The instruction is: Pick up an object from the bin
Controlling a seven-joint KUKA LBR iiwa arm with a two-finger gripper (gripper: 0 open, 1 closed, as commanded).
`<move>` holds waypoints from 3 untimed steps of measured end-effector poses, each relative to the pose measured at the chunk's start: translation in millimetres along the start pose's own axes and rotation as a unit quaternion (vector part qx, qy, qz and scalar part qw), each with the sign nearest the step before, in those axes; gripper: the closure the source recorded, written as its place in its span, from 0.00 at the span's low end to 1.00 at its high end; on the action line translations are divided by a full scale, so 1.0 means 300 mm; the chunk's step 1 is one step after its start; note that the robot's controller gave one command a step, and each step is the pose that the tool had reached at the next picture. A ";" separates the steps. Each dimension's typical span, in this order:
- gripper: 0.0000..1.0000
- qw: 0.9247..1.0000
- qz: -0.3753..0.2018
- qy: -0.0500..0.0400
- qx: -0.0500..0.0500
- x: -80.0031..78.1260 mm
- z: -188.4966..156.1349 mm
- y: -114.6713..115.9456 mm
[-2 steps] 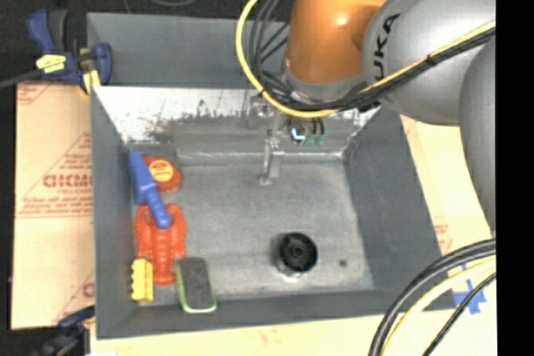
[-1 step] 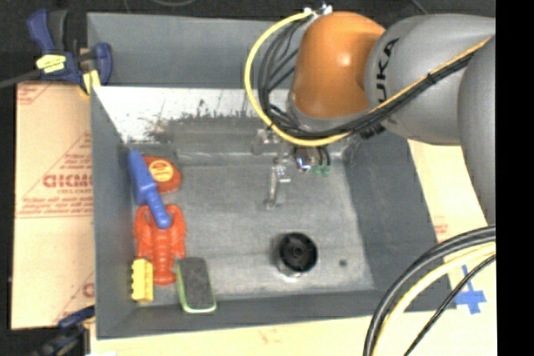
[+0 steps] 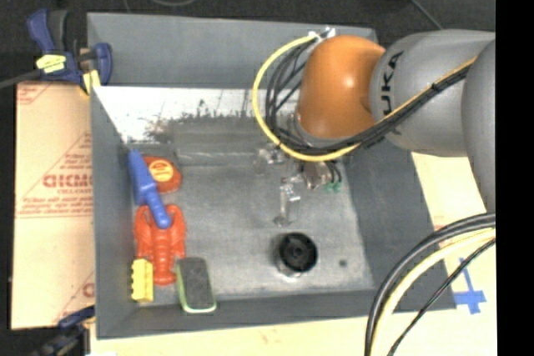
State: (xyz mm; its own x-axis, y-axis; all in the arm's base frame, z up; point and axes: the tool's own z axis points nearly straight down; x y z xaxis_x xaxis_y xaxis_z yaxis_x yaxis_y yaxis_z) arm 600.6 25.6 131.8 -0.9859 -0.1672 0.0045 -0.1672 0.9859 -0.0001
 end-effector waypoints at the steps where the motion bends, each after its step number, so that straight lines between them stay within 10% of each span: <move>1: 0.00 1.000 -0.014 -0.005 0.000 0.111 -0.001 -0.039; 2: 0.00 1.000 -0.029 -0.004 0.000 0.183 0.080 -0.082; 3: 1.00 0.992 -0.129 0.001 0.000 0.252 0.196 -0.135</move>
Offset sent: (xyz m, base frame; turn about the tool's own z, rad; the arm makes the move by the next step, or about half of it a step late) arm -0.0626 -0.0468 -0.0446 -0.1403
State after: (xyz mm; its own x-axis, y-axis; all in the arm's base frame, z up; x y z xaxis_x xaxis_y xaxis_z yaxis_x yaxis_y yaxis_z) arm 532.7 -27.0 73.4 -0.9105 -0.4135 0.0071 -0.4135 0.9105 0.0020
